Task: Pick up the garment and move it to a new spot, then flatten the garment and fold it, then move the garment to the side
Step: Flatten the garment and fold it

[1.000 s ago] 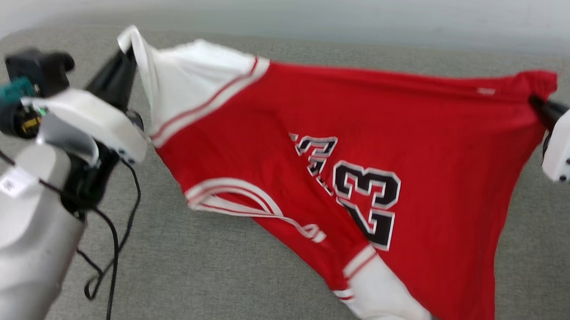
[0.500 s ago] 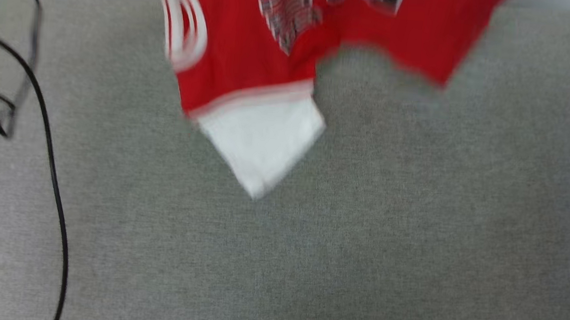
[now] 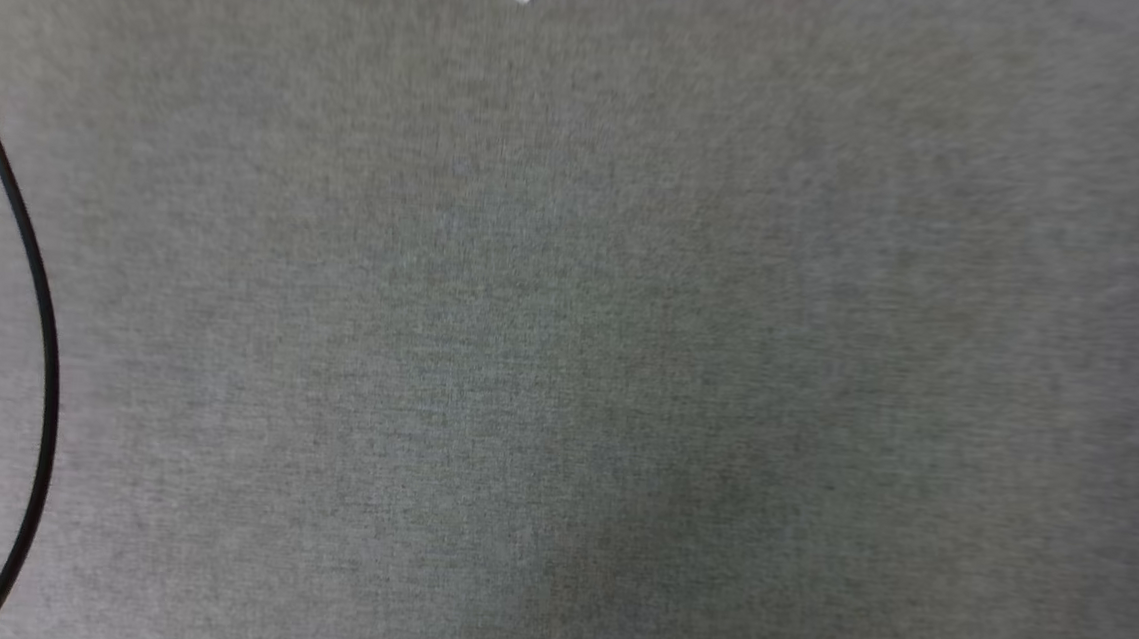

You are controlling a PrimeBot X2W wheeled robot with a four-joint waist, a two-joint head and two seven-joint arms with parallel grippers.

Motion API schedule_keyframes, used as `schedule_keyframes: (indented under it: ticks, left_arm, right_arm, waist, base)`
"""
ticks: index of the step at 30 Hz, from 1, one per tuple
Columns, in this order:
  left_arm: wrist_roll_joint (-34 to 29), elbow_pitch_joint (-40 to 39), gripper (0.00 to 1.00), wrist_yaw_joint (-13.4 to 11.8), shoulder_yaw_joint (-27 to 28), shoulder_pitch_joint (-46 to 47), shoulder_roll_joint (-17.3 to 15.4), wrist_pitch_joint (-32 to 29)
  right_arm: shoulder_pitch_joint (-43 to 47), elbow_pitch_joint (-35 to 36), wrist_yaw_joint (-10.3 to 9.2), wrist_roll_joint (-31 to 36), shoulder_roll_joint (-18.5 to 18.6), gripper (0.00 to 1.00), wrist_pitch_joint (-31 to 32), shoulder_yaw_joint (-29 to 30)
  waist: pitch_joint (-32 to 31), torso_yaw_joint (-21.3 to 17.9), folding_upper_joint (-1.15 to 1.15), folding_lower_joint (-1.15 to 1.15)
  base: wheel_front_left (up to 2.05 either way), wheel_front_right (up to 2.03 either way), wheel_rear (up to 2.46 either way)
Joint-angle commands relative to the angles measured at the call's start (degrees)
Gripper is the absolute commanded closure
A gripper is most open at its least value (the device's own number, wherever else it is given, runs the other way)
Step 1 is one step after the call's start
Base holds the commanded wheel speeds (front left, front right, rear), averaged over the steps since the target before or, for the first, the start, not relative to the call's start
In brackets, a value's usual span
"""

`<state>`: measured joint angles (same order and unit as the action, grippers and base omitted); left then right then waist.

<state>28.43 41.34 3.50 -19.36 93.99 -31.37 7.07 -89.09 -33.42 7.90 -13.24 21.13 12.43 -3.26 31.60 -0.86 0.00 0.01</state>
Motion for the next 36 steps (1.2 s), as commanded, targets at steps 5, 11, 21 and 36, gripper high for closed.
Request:
schedule_keyframes:
  ticks: [5,11,21,36]
  left_arm:
    - [0.58,4.31,1.0,0.27,0.29,1.76,0.64,1.83]
    - [2.43,9.27,1.0,2.18,-0.16,-1.7,1.91,4.47]
    - [10.75,10.46,1.0,3.88,-1.47,-19.12,4.53,6.87]
    - [19.98,-3.91,1.0,2.69,-1.27,-59.61,2.88,8.22]
  right_arm:
    - [-2.71,-3.83,-0.69,0.5,-0.54,1.0,-2.46,-1.42]
    - [-0.59,-8.62,-0.55,-1.37,-1.12,1.0,-4.75,-5.69]
    - [15.34,-10.58,-0.49,-9.57,-0.35,1.0,-9.48,-12.48]
    - [55.0,-1.03,-0.57,-16.42,1.38,1.0,-15.2,-7.94]
  waist:
    - [7.97,1.82,0.0,-0.01]
    - [9.49,1.97,0.0,-0.01]
    - [4.94,1.52,0.0,-0.01]
    - [-11.72,1.63,0.0,-0.01]
  base:
    - [0.0,0.0,0.0]
    - [0.0,0.0,0.0]
    - [0.0,0.0,0.0]
    - [0.0,0.0,0.0]
